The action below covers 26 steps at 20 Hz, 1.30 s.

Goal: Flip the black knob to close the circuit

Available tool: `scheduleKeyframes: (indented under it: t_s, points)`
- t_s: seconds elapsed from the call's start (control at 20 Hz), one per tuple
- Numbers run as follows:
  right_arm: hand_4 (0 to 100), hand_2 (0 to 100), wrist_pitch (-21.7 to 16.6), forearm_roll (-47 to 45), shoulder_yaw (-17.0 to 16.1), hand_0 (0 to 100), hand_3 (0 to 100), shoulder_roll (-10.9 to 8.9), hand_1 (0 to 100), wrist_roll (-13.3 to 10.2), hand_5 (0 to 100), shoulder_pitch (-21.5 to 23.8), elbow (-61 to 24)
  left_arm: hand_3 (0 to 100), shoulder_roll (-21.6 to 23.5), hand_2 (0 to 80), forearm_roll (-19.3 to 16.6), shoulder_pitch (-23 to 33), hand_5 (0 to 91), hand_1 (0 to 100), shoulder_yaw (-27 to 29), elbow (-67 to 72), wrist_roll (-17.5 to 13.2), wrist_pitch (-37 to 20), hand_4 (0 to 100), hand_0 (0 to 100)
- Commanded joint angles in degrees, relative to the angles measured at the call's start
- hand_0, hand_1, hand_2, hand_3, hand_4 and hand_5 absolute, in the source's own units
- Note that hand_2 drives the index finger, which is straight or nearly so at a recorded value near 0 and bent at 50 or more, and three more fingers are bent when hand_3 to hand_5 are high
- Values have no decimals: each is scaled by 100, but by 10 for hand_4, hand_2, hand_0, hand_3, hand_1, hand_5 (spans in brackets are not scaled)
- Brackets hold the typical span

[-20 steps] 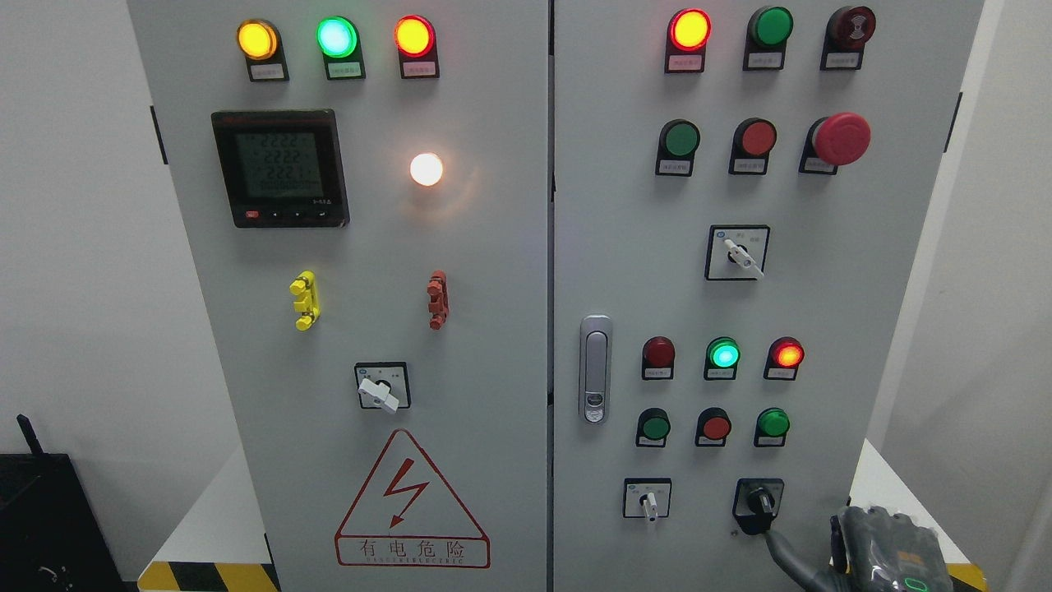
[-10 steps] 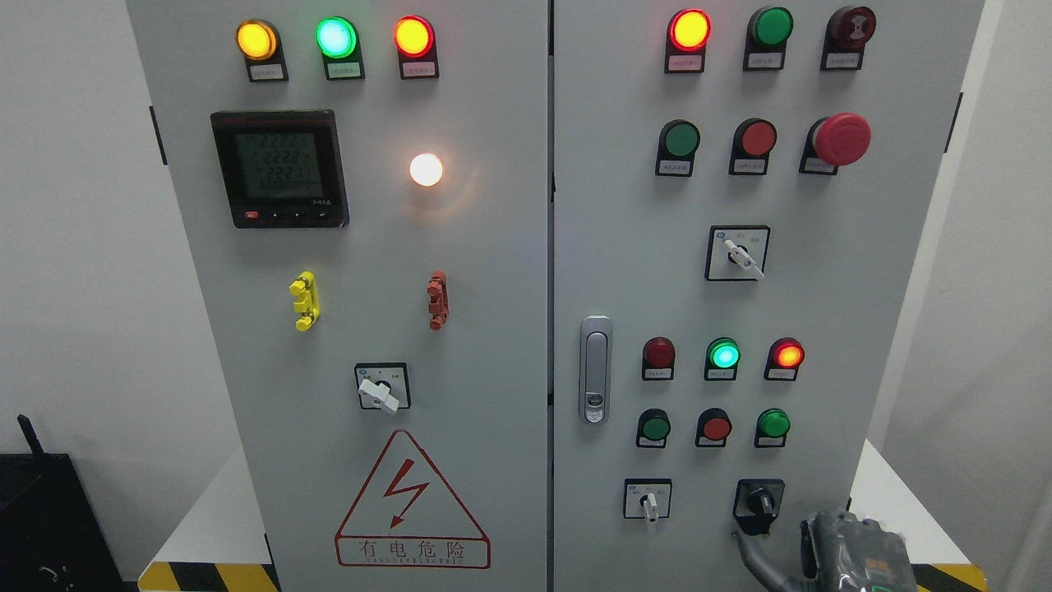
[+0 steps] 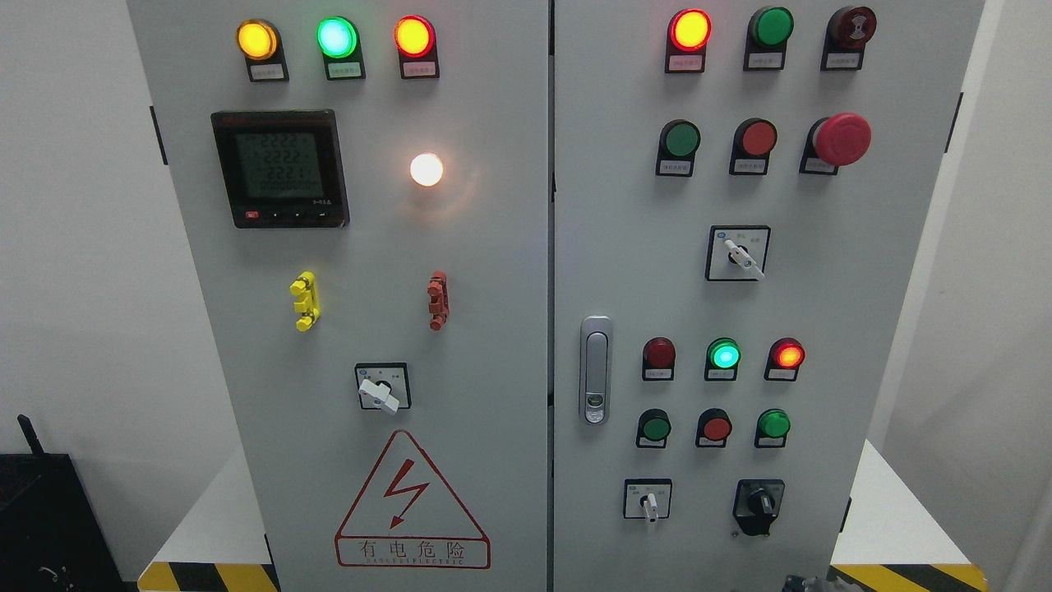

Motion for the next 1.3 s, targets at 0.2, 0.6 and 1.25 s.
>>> scheduleKeyframes:
  t_s: [0.2,0.6,1.25]
  points:
    - [81,10,-1035,-4323,-638,0,107,348,0,564,0,1555,-866,50,5,0,44,0,0,0,62,-10,-1,-8,25,0]
    - [8,0,-1247,-5338,-638,0,26,312,0,1092,0,1952,-734,49,-3,0,44,0,0,0,62,-10,-1,-8,26,0]
    - [33,0,-1379,-5338,-532,0,43,295,0,1436,0,2023,-497,49,-3,0,44,0,0,0,62,-10,-1,-8,24,0]
